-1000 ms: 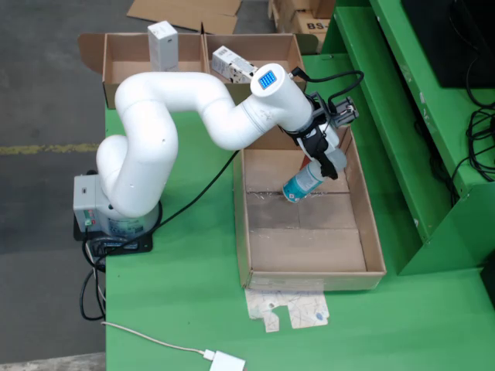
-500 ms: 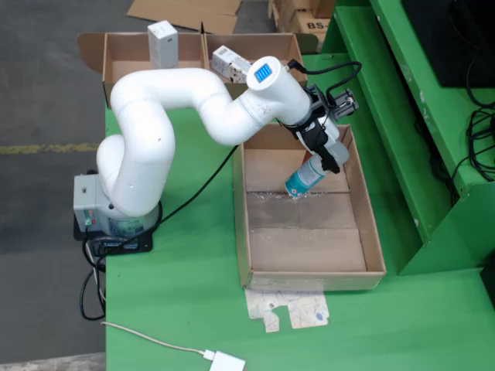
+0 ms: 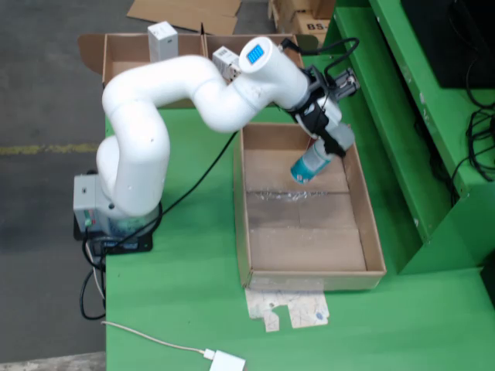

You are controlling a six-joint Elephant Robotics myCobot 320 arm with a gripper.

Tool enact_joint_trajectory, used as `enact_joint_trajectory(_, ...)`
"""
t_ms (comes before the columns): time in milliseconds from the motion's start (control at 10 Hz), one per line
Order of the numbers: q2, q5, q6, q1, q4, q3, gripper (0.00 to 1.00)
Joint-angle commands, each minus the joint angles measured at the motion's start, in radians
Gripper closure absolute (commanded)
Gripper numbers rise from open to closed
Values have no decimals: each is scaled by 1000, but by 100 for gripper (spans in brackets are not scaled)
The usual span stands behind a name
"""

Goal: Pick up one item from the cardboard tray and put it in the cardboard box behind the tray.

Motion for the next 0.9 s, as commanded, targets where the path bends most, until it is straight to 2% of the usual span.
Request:
enact_joint_trajectory(0, 50, -30, 11, 40, -187, 242, 100)
enact_joint_trajectory(100, 50, -30, 11, 40, -187, 242, 100)
enact_joint_trajectory(200, 45, -43, 14, 56, -287, 379, 100)
enact_joint_trajectory(600, 105, -72, 27, 99, -389, 475, 100)
enact_joint_trajectory(800, 151, -128, 44, 188, -435, 467, 100)
